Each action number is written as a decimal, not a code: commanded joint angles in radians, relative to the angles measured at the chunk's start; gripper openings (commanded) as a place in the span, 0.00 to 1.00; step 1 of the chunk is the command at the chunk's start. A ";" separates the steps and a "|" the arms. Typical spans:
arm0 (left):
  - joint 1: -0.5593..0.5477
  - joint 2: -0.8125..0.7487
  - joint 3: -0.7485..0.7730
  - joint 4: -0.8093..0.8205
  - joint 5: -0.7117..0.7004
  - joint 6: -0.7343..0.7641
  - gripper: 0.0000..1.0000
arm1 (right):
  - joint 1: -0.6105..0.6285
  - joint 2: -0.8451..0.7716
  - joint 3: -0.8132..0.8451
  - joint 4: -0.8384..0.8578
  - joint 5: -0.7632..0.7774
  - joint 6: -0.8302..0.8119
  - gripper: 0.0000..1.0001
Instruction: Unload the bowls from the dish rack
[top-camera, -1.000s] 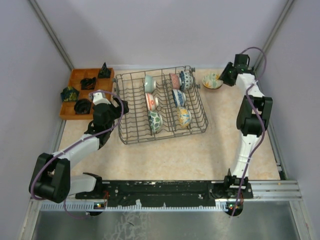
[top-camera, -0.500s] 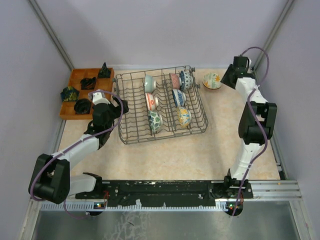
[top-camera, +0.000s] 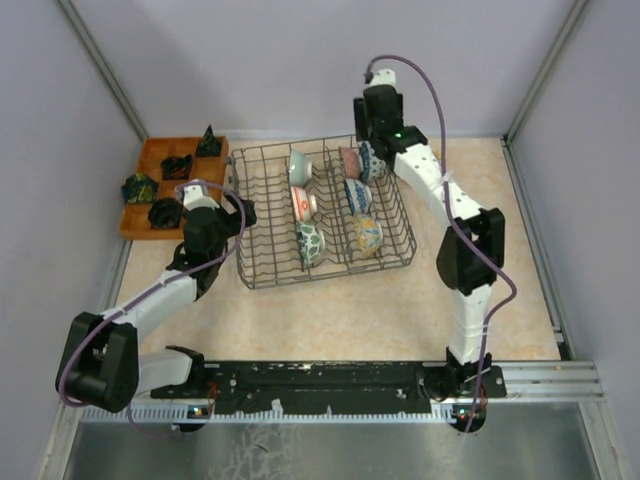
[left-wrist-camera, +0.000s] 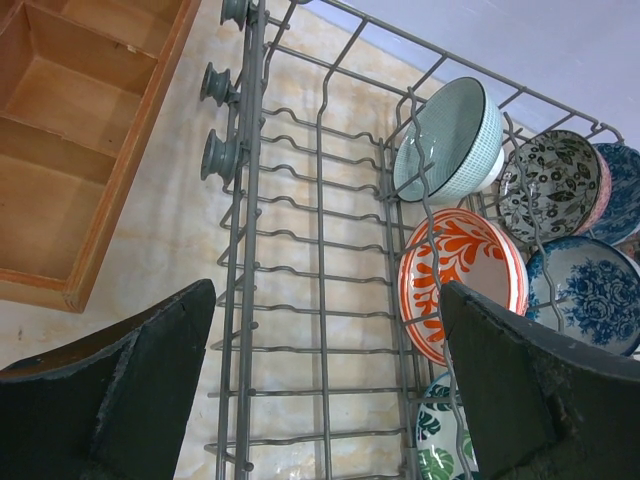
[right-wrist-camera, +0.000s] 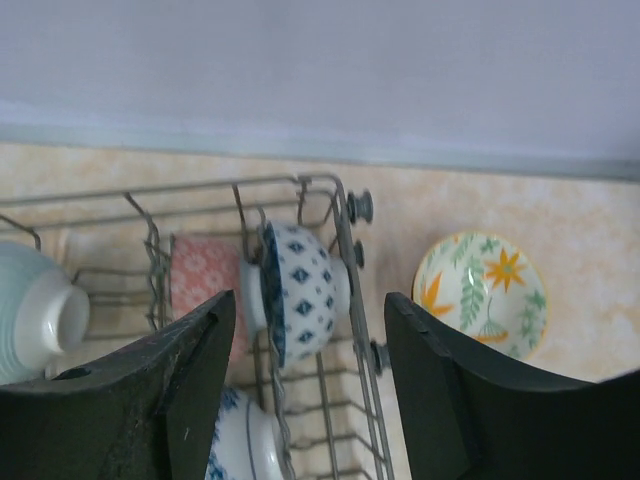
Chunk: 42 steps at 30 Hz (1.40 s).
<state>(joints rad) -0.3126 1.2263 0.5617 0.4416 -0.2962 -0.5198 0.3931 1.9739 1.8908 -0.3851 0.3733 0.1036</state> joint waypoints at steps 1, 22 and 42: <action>-0.002 -0.028 -0.005 0.002 -0.017 0.005 0.99 | 0.042 0.166 0.266 -0.085 0.192 -0.152 0.63; 0.003 0.023 0.012 0.016 -0.014 0.006 0.99 | 0.166 0.436 0.468 -0.127 0.488 -0.369 0.54; 0.014 0.014 0.001 0.017 -0.012 0.003 0.99 | 0.184 0.512 0.448 -0.079 0.589 -0.417 0.46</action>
<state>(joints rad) -0.3050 1.2457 0.5617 0.4416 -0.3069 -0.5190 0.5644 2.4596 2.3116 -0.4969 0.9176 -0.2779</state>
